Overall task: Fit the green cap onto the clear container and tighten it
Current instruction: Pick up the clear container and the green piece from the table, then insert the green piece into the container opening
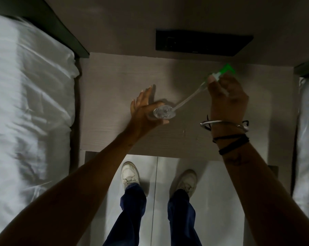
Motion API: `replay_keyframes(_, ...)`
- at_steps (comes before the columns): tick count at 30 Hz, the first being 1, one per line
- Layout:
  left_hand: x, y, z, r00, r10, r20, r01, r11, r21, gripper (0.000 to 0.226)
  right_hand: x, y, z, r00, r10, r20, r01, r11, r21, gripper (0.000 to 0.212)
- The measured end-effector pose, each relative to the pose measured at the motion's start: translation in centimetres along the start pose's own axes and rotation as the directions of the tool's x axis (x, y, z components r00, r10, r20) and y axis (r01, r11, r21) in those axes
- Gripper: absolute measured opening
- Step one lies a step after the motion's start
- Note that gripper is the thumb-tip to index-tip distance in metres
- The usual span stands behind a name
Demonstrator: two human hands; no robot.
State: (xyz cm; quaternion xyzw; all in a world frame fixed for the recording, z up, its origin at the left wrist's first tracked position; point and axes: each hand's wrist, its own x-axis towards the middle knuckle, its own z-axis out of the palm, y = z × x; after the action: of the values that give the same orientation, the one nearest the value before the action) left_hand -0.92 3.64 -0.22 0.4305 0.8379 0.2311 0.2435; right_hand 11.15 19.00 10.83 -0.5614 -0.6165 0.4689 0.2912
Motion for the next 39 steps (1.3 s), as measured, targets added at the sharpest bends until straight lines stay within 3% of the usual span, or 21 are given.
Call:
replay_keyframes(5, -0.7, 0.1, 0.7, 0.999, 0.016, -0.036, -0.017, 0.998, -0.053, 0.058, -1.8, -1.0, -0.9, 0.988, -0.154, -0.006, 0.154, 0.987, -0.036, 0.017)
replay_keyframes(14, -1.2, 0.7, 1.5, 0.999, 0.013, -0.038, -0.015, 0.998, -0.059, 0.057, -3.8, -0.1, 0.0, 0.976, -0.202, 0.076, 0.211, 0.969, -0.127, 0.028)
replay_keyframes(23, -1.3, 0.8, 1.9, 0.998, -0.030, -0.056, 0.024, 0.995, -0.100, 0.057, -6.1, 2.3, 1.8, 0.914, -0.295, 0.279, 0.355, 0.914, -0.196, 0.030)
replay_keyframes(30, -1.3, 0.7, 2.2, 0.995, -0.025, -0.100, 0.016, 0.996, -0.088, 0.056, -7.0, 4.4, 2.7, 0.901, -0.279, 0.332, 0.371, 0.891, -0.260, 0.034)
replay_keyframes(39, -1.3, 0.3, 2.6, 0.996, 0.005, -0.094, -0.012, 0.997, -0.075, 0.067, -7.5, 6.1, 2.9, 0.936, -0.255, 0.244, 0.316, 0.913, -0.260, 0.049)
